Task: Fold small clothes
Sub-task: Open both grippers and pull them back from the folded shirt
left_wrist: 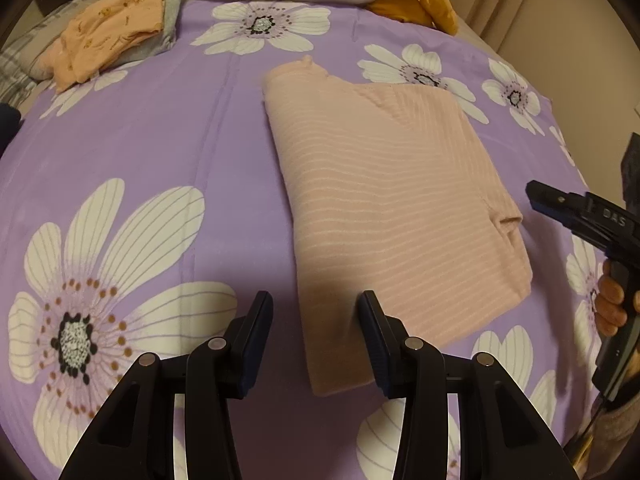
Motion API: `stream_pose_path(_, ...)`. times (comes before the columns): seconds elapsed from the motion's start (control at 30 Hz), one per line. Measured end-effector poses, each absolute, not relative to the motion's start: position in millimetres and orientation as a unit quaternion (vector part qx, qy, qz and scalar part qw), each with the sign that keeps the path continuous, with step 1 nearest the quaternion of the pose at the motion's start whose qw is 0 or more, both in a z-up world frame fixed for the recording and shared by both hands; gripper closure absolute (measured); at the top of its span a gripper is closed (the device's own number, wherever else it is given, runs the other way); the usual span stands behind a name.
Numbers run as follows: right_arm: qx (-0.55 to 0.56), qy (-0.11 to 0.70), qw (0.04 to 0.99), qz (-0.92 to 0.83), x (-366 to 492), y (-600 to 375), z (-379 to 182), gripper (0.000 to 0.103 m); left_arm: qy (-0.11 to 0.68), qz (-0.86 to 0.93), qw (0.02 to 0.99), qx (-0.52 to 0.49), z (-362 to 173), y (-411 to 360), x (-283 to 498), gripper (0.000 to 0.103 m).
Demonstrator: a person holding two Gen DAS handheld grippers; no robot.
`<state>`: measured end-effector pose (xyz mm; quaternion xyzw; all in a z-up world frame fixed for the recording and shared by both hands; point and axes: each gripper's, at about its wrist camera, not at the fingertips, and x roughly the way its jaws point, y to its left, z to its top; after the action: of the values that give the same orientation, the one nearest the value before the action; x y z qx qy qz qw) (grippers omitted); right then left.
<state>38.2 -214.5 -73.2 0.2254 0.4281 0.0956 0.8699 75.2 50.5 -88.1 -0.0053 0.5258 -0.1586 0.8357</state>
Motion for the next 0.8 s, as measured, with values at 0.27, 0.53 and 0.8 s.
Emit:
stream_pose_path(0.27, 0.193, 0.415, 0.868, 0.193, 17, -168, -70, 0.068, 0.519, -0.164, 0.838, -0.017, -85, 47, 68, 0.060)
stream_pose_path(0.53, 0.181, 0.468, 0.849, 0.166, 17, -158, -109, 0.075, 0.527, -0.162, 0.834, -0.016, -97, 39, 67, 0.060)
stream_pose_path(0.8, 0.194, 0.470, 0.846, 0.159, 12, -164, -109, 0.075, 0.526, -0.161, 0.835, -0.009, -99, 41, 61, 0.060)
